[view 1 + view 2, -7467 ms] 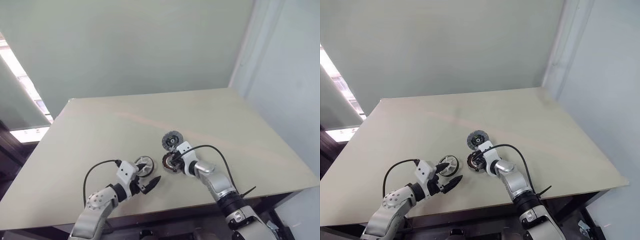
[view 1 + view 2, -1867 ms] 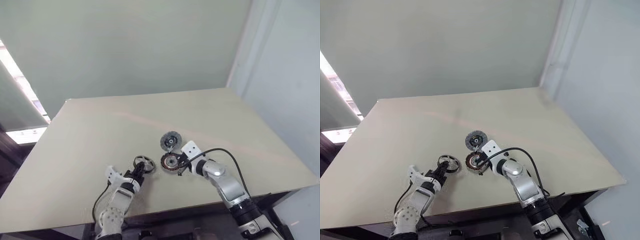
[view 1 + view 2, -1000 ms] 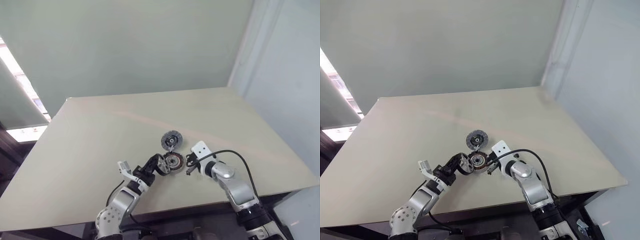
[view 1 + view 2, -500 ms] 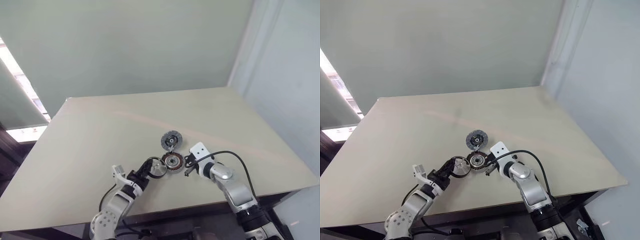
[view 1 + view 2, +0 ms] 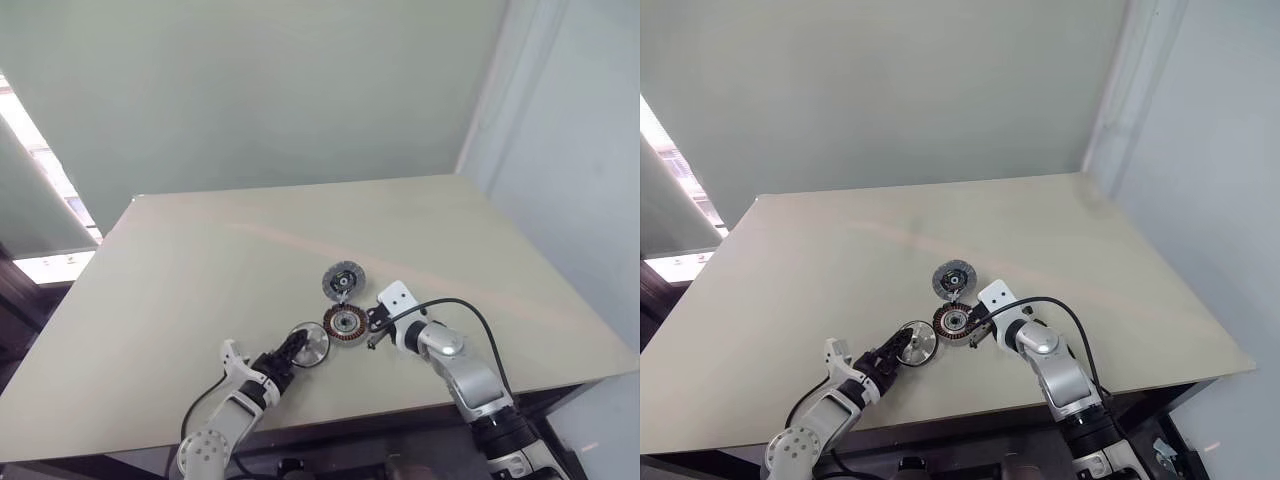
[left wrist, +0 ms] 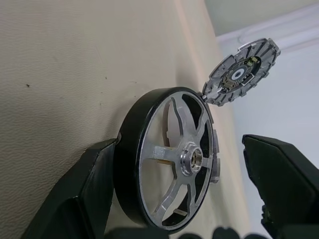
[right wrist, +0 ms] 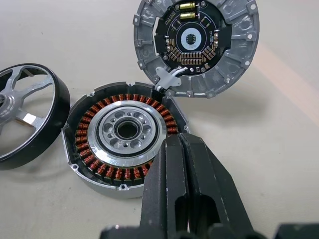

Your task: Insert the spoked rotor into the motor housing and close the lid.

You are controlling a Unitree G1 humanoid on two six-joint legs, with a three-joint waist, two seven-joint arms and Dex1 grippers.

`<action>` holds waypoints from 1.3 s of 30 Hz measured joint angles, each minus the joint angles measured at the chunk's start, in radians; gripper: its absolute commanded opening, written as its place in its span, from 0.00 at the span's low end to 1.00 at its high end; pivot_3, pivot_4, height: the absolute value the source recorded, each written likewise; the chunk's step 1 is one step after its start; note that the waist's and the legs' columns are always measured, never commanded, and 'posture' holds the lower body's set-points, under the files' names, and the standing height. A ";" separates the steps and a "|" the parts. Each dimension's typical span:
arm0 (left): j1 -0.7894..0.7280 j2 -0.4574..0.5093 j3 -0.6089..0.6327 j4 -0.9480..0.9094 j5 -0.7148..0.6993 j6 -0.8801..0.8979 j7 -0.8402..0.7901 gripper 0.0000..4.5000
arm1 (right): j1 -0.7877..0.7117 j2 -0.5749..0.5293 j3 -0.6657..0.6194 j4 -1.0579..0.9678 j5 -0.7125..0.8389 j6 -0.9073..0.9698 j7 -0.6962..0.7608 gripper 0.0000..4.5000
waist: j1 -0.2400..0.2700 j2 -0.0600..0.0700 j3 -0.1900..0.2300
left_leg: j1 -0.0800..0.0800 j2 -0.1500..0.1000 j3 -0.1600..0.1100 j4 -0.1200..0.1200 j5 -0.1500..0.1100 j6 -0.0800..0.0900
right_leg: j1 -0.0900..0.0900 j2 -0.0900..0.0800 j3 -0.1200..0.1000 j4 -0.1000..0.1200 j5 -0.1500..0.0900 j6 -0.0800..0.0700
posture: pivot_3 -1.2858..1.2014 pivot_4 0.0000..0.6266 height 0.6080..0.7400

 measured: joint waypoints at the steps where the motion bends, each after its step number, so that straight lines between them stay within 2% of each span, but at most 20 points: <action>1: -0.002 0.004 0.000 0.000 0.003 0.004 -0.001 0.93 | 0.000 0.000 0.000 0.000 0.000 0.000 0.000 0.00 | 0.000 0.000 0.000 | 0.000 0.000 0.000 0.000 0.000 0.000 | 0.000 0.000 0.000 0.000 0.000 0.000 | 0.52 0.00 1.00; 4: -0.004 0.010 -0.002 0.000 0.011 0.012 -0.007 0.93 | 0.000 0.000 0.000 0.000 0.001 0.000 0.000 0.00 | 0.000 0.000 0.000 | 0.000 0.000 0.000 0.000 0.000 0.000 | 0.000 0.000 0.000 0.000 0.000 0.000 | 0.52 0.00 1.00; 11: -0.002 0.018 0.001 0.005 0.027 0.043 -0.009 0.41 | 0.000 0.003 -0.001 0.000 0.002 0.000 0.000 0.00 | 0.000 0.000 0.000 | 0.000 0.000 0.000 0.000 0.000 0.000 | 0.000 0.000 0.000 0.000 0.000 0.000 | 0.52 0.00 1.00; 12: -0.004 0.020 0.000 0.005 0.026 0.051 -0.015 0.37 | 0.000 0.005 -0.001 0.000 0.003 0.000 -0.001 0.00 | 0.000 0.000 0.000 | 0.000 0.000 0.000 0.000 0.000 0.000 | 0.000 0.000 0.000 0.000 0.000 0.000 | 0.52 0.00 1.00; 23: -0.006 0.011 0.010 0.005 0.026 0.058 -0.030 0.36 | -0.003 0.013 -0.001 0.001 0.005 -0.001 0.000 0.00 | 0.000 0.000 0.000 | 0.000 0.000 0.000 0.002 0.000 0.000 | 0.001 0.000 0.000 0.000 0.000 0.000 | 0.52 0.00 1.00; 31: 0.000 -0.028 0.088 -0.016 -0.090 0.051 -0.067 0.36 | -0.004 0.008 -0.001 0.001 0.005 -0.002 0.000 0.00 | 0.000 0.000 0.000 | 0.000 0.000 0.000 0.001 0.000 0.000 | 0.000 0.000 0.000 0.000 0.000 0.000 | 0.52 0.00 1.00; 39: -0.008 -0.043 0.066 -0.035 -0.095 0.057 -0.055 0.36 | -0.003 -0.003 -0.002 0.000 0.005 -0.002 0.000 0.00 | 0.001 0.000 0.000 | 0.000 0.000 0.000 0.003 0.000 0.000 | 0.001 0.000 0.000 0.000 0.000 0.000 | 0.52 0.00 1.00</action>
